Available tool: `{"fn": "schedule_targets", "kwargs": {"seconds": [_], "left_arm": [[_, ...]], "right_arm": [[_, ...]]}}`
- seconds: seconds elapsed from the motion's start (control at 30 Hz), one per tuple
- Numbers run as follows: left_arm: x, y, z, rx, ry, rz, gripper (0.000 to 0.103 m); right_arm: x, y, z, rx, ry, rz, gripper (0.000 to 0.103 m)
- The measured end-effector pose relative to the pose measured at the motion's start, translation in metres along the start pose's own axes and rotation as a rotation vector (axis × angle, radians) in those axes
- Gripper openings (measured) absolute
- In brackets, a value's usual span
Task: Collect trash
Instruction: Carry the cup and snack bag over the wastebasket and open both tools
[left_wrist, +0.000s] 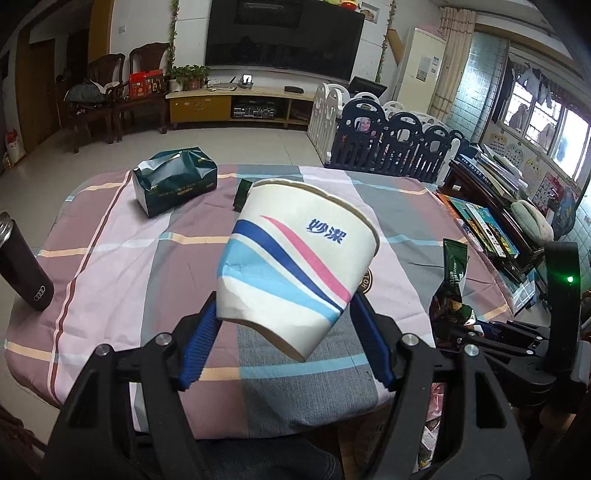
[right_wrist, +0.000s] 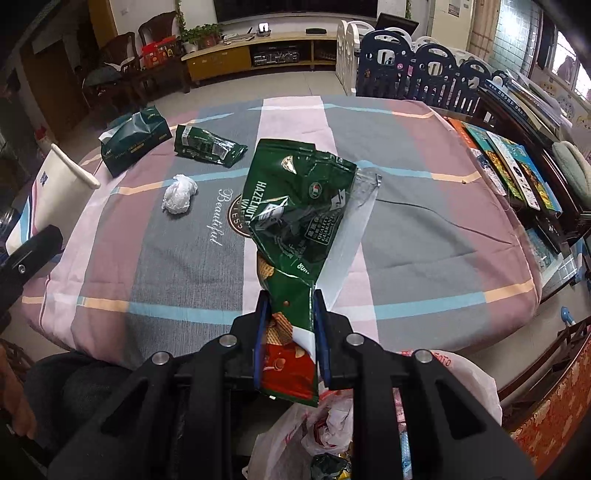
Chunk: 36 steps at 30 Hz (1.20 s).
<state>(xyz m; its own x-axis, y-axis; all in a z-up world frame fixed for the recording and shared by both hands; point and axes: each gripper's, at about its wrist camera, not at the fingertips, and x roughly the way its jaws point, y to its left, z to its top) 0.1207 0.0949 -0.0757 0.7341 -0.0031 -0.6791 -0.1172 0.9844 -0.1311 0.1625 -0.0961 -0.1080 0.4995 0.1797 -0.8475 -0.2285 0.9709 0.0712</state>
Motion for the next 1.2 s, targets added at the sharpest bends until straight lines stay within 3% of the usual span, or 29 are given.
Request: {"fn": "schedule_targets", "kwargs": {"seconds": [0.33,0.8,1.03,1.2], "left_arm": [[-0.032,-0.034,-0.023,0.044,0.003,-0.003,0.071],[-0.081,-0.059,-0.029,0.077,-0.036,-0.051,0.071],[-0.087,-0.085,-0.037,0.120,-0.015,-0.106,0.071],[-0.074,-0.105,-0.047,0.156,0.029,-0.147,0.071]], "right_arm": [[-0.043,-0.028,-0.026,0.046,-0.036,0.001,0.024],[-0.112,-0.071,-0.064,0.080,-0.100,-0.049,0.024],[-0.110,-0.095,-0.089,0.114,-0.054,-0.066,0.024],[-0.078,-0.107,-0.121,0.136,0.059,-0.076,0.024]]}}
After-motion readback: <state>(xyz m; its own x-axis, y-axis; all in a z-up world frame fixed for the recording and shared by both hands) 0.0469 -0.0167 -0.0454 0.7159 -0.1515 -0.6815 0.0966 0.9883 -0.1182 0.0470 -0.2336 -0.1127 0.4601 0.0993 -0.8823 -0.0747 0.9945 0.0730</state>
